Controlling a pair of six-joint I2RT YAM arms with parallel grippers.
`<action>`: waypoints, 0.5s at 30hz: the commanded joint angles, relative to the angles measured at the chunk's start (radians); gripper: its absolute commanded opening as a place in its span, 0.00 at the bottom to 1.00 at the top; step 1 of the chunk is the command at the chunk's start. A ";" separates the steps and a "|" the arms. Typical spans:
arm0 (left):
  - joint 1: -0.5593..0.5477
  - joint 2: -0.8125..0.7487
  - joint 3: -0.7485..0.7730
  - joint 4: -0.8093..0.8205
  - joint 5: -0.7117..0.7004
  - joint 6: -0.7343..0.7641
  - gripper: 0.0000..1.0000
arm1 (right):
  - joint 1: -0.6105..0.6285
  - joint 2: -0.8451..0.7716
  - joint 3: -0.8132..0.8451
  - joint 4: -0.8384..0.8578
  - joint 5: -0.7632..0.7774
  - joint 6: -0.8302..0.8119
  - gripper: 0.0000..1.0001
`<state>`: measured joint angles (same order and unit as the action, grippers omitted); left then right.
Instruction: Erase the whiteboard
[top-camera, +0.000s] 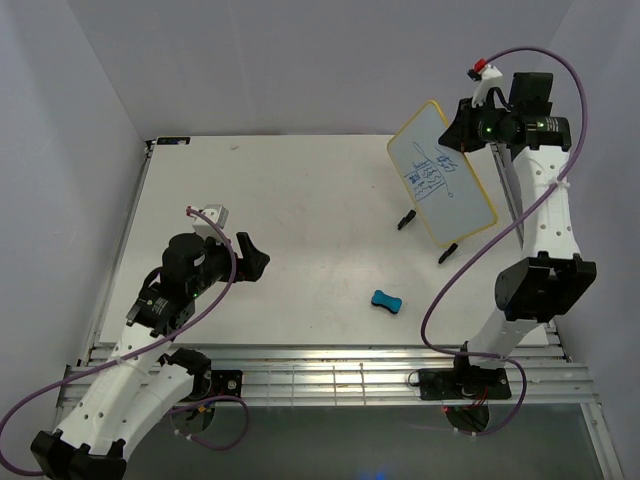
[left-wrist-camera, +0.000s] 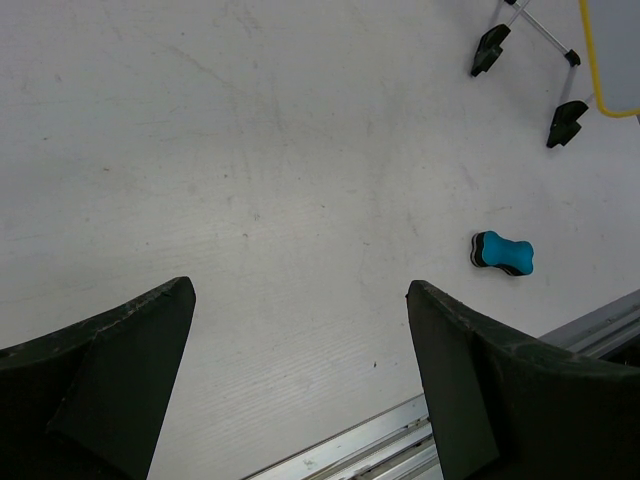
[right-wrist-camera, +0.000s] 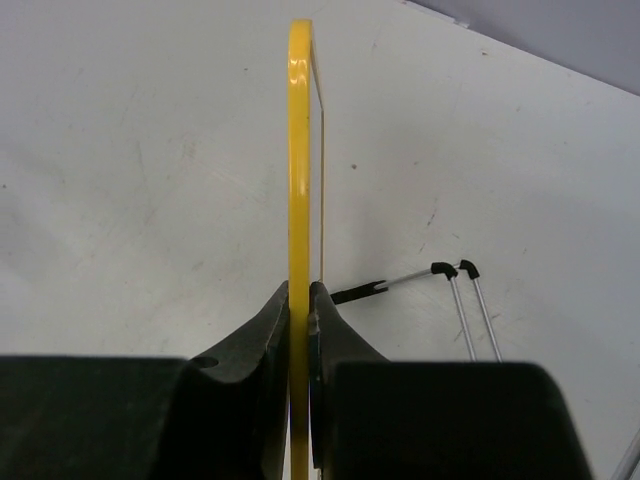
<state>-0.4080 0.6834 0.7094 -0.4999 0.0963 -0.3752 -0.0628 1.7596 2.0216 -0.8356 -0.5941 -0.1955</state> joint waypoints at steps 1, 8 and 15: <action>-0.003 -0.008 0.002 0.012 -0.007 -0.014 0.98 | 0.089 -0.133 -0.059 0.052 0.055 0.047 0.08; -0.003 -0.010 0.016 0.040 -0.012 -0.071 0.98 | 0.210 -0.348 -0.475 0.185 0.184 0.145 0.08; -0.218 0.242 0.087 0.049 -0.097 -0.209 0.98 | 0.242 -0.468 -0.675 0.181 0.303 0.099 0.08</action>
<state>-0.4816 0.8207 0.7578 -0.4656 0.0849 -0.4995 0.1818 1.3743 1.3720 -0.7460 -0.3614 -0.0952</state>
